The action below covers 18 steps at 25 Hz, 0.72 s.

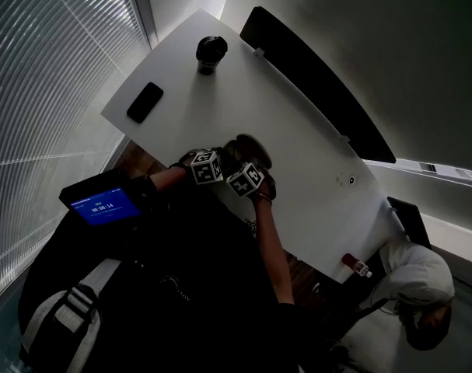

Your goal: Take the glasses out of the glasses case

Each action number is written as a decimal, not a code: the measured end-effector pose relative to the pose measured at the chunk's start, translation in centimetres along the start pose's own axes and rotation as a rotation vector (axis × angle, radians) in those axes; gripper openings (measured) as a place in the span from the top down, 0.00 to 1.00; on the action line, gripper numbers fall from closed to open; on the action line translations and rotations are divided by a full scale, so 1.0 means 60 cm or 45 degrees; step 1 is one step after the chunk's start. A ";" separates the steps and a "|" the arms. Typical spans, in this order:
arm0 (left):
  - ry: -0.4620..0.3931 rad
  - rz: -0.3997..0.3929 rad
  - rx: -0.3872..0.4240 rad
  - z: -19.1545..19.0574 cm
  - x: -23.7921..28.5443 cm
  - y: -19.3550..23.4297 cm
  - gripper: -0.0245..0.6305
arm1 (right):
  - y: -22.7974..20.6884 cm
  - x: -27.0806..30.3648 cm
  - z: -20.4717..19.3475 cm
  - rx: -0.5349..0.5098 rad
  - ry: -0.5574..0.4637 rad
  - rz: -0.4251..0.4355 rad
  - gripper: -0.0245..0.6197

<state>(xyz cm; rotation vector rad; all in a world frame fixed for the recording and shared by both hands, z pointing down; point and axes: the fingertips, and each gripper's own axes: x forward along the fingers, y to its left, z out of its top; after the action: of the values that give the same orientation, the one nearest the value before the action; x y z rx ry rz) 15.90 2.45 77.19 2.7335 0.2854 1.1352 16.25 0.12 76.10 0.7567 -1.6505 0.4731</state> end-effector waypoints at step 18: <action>0.016 -0.016 0.025 -0.004 0.001 -0.006 0.86 | -0.030 -0.045 -0.007 0.075 -0.042 -0.066 0.93</action>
<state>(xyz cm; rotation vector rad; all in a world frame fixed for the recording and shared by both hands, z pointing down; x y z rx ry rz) 15.70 2.82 77.33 2.7383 0.3163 1.1528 18.02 -0.27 73.38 0.8529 -1.6497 0.4762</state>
